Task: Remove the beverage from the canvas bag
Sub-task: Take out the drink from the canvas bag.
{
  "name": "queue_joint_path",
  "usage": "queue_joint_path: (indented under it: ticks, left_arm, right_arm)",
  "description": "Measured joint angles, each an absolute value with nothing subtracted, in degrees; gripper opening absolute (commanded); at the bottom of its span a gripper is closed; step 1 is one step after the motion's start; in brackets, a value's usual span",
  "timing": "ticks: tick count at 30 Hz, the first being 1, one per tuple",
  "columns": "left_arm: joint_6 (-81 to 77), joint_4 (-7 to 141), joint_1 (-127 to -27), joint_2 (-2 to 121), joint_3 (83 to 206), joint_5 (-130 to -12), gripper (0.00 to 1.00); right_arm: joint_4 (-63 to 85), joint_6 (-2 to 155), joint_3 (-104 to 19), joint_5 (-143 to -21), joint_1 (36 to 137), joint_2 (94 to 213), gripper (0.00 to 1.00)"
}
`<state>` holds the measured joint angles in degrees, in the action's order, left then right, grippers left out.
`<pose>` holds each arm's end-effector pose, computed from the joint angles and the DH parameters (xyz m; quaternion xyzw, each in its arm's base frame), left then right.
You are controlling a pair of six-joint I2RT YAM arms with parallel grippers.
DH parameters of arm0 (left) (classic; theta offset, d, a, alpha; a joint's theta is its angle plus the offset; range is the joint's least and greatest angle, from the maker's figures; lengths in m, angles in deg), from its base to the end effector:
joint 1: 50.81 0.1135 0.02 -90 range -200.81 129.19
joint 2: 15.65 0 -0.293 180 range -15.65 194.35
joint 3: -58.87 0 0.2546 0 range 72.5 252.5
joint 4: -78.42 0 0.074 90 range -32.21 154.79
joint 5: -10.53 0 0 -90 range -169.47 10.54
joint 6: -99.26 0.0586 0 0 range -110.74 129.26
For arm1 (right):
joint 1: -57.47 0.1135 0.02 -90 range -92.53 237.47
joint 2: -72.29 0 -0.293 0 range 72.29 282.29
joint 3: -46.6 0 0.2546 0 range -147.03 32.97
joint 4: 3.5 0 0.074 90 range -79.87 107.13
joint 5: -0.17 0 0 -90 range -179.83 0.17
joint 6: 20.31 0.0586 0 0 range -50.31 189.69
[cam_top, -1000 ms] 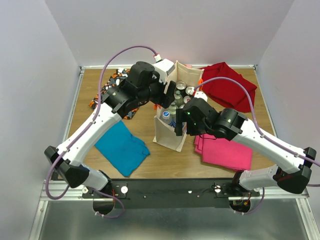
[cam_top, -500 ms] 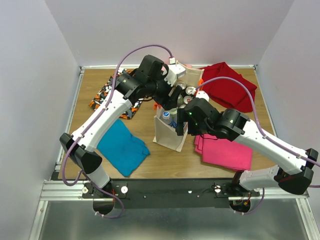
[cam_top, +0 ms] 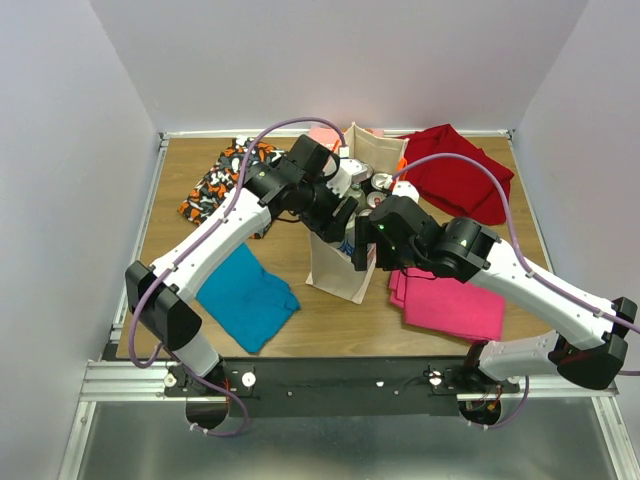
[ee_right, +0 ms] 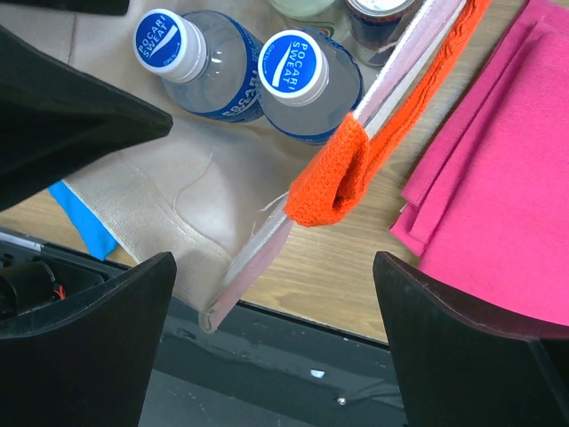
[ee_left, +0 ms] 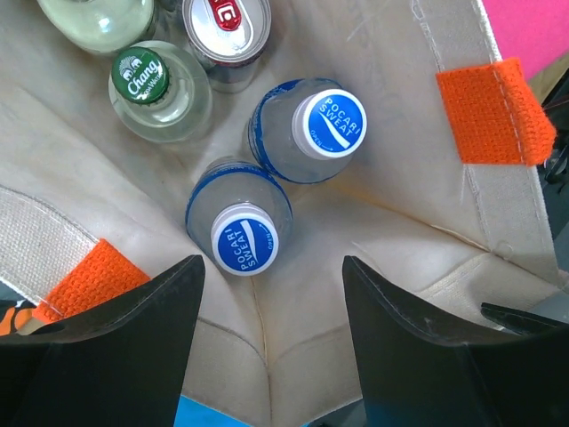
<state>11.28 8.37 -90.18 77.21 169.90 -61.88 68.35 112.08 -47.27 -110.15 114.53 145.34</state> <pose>0.2645 -0.2399 0.3834 0.3768 0.8561 -0.2402 0.2595 0.1550 0.2018 0.3840 -0.0601 0.9279 0.1430 0.3391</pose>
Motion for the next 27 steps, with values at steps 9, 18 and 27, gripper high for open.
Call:
queue_joint_path:
  ticks: [9, 18, 27]
  left_arm:
    - [9.5, 11.4, -90.2, 75.3, 167.3, -61.9, 0.8]
    - [6.5, 13.4, -91.8, 75.4, 167.3, -65.6, 0.8]
    - [5.6, 13.4, -92.9, 75.6, 167.2, -70.8, 0.79]
  right_arm:
    - [68.3, 112.1, -47.3, -110.1, 114.5, 145.3, 1.0]
    - [68.4, 112.1, -47.3, -110.2, 114.5, 145.3, 1.0]
    - [68.5, 112.1, -47.3, -110.5, 114.5, 144.8, 1.0]
